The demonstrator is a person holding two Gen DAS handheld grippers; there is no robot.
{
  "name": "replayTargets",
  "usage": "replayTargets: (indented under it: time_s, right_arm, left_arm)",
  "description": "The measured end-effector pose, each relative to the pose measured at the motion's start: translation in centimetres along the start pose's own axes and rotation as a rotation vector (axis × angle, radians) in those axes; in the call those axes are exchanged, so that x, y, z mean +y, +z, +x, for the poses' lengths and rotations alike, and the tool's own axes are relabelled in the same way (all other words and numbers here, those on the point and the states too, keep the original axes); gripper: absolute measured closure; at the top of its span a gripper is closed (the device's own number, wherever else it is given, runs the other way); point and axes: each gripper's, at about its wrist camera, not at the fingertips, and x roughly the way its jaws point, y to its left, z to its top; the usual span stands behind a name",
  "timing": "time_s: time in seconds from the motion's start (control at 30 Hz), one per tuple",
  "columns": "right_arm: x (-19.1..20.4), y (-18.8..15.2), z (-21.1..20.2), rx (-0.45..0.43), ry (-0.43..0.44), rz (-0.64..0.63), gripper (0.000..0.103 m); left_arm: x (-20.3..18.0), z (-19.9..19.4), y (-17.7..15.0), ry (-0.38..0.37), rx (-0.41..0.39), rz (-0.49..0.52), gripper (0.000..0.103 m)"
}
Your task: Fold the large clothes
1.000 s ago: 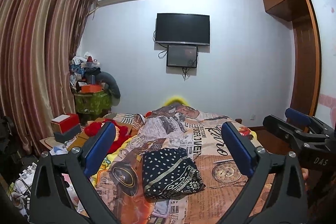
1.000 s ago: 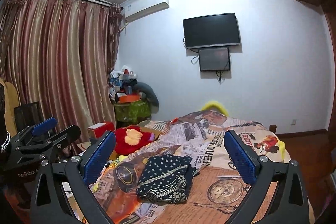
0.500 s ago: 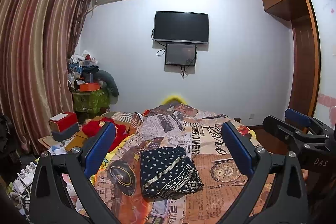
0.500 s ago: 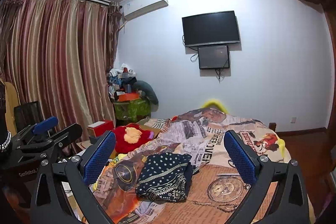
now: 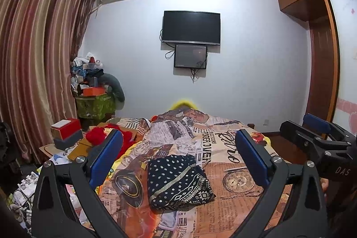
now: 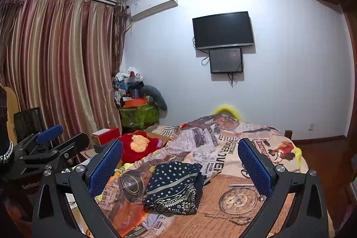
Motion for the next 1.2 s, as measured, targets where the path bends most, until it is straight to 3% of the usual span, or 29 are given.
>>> replayTargets:
  time_s: [1.2]
  right_arm:
    - [-0.36,0.13,-0.22,-0.002,-0.019,0.01,0.0]
  left_arm:
    - [0.65,0.08,-0.03,-0.055,0.014,-0.004,0.002]
